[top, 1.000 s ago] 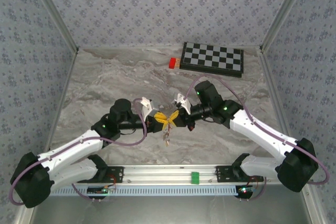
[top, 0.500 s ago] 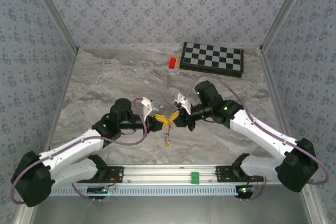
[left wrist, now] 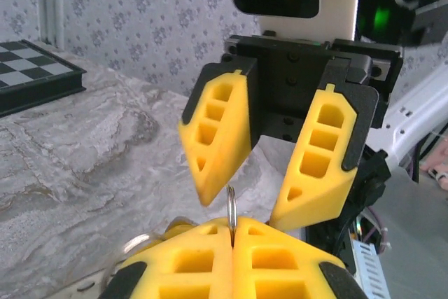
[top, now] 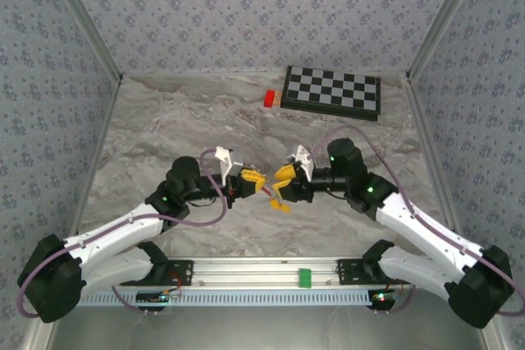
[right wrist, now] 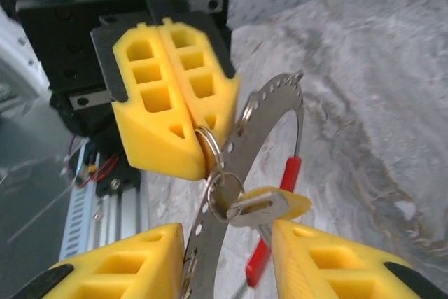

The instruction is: Put the keys on the keyring

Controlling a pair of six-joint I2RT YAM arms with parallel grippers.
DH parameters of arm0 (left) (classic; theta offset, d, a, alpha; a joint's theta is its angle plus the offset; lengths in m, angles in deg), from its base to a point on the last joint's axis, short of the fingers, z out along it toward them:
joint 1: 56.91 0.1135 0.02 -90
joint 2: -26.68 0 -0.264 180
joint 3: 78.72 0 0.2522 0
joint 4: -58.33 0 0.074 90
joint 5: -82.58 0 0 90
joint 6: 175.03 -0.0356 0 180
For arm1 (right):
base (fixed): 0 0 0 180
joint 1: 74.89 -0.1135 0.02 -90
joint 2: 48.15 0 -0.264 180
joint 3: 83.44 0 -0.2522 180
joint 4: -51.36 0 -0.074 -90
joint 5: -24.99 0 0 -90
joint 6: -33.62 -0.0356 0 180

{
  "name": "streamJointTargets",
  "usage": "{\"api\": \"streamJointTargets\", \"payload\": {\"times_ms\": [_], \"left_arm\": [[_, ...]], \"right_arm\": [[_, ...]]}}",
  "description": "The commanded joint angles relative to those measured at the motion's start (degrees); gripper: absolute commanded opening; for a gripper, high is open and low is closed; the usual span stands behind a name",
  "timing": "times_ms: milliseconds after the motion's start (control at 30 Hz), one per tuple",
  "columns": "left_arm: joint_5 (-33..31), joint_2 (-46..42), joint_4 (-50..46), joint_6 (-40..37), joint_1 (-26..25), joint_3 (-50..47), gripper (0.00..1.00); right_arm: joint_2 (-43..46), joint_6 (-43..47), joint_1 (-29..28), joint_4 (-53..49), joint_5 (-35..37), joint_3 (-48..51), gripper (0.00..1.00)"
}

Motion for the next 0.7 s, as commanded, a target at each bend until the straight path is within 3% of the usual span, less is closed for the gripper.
{"api": "streamJointTargets", "payload": {"times_ms": [0,367,667], "left_arm": [[-1.7,-1.5,9.1,3.4,-0.5,0.0,0.0],[-2.0,-1.3,8.2,2.4,-1.4,0.6,0.0],[-3.3,0.6,8.1,2.0,-1.4,1.0,0.0]], "right_arm": [[3.5,-5.5,0.5,9.3,4.5,3.4,0.38],[8.3,-11.8,2.0,22.6,9.3,11.0,0.38],[12.9,-13.2,3.7,22.6,7.8,11.7,0.45]]}}
